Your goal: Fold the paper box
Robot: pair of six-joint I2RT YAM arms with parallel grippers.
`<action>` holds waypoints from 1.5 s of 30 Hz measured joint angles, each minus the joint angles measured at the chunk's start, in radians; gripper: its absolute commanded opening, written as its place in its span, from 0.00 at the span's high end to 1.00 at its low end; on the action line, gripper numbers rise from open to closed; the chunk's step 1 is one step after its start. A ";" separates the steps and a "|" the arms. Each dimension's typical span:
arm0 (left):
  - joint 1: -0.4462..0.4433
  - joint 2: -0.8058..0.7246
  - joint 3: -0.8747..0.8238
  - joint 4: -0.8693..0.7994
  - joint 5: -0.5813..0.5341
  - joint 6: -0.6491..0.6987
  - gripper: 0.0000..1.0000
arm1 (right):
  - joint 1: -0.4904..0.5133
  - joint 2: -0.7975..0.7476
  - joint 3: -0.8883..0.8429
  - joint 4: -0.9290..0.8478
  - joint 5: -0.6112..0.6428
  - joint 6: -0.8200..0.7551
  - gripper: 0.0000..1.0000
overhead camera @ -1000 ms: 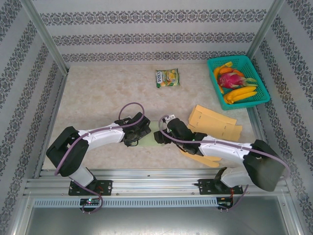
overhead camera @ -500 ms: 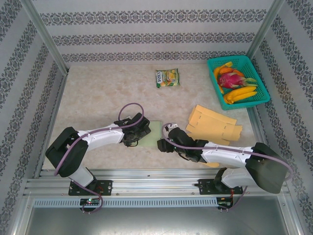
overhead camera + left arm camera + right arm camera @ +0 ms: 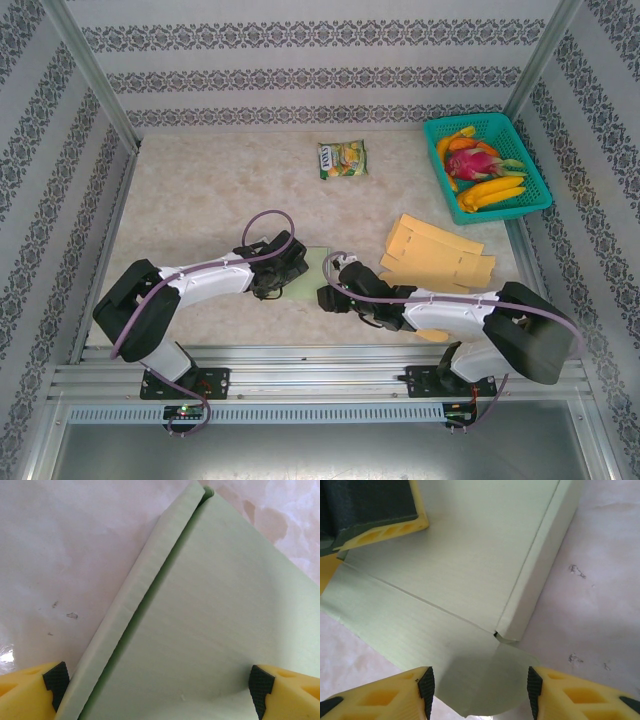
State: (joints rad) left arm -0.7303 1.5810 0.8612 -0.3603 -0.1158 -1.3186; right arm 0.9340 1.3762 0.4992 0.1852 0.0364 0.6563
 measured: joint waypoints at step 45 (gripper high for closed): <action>-0.008 -0.002 -0.002 0.000 -0.019 -0.004 0.07 | 0.000 0.019 -0.033 0.095 -0.034 0.022 0.66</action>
State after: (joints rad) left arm -0.7387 1.5791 0.8593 -0.3603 -0.1345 -1.3224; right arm 0.9340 1.3952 0.4660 0.2806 0.0021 0.6785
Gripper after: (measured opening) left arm 0.930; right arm 0.349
